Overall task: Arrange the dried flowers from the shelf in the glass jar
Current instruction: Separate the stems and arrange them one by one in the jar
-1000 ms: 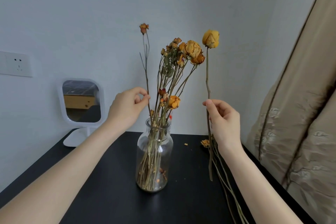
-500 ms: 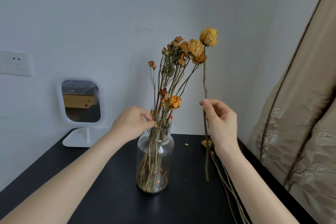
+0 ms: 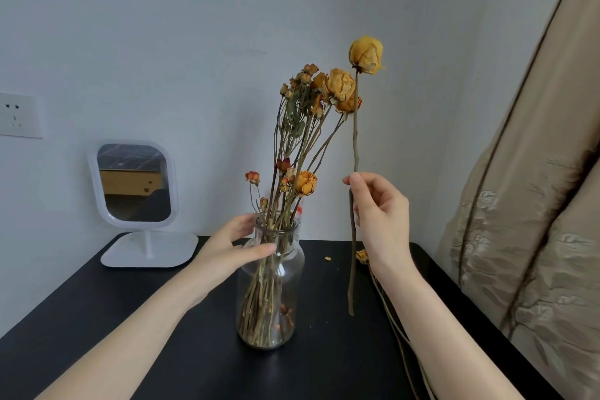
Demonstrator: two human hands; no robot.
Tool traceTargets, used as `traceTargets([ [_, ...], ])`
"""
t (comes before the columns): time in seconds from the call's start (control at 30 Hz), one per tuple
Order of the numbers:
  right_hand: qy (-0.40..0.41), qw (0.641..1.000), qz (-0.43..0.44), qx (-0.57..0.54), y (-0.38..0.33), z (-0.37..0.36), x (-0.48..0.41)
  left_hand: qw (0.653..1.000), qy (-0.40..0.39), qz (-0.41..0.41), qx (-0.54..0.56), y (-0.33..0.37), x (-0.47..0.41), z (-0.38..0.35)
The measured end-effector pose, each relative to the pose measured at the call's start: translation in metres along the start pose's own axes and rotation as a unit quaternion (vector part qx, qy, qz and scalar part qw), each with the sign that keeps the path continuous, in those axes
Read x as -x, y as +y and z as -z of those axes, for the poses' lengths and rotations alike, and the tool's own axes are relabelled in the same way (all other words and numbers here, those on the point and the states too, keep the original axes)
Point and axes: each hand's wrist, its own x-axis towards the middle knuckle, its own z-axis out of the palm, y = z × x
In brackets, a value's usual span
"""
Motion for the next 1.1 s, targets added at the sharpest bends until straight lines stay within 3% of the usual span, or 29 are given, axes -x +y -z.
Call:
traceTargets([
  [0.07, 0.004, 1.000, 0.001, -0.008, -0.003, 0.000, -0.001, 0.999, -0.039, 0.013, 0.002, 0.001, -0.006, -0.004],
  [0.17, 0.008, 1.000, 0.006, -0.027, -0.009, 0.002, -0.004, 0.999, -0.038, 0.013, 0.007, 0.002, -0.012, -0.009],
  [0.87, 0.024, 0.996, 0.066, -0.048, -0.045, -0.011, -0.031, 0.979, 0.187, -0.066, -0.047, 0.003, -0.005, -0.064],
  [1.1, 0.017, 0.994, 0.094, -0.050, -0.053, -0.010, -0.034, 0.975, 0.204, -0.061, -0.068, -0.003, -0.008, -0.069],
])
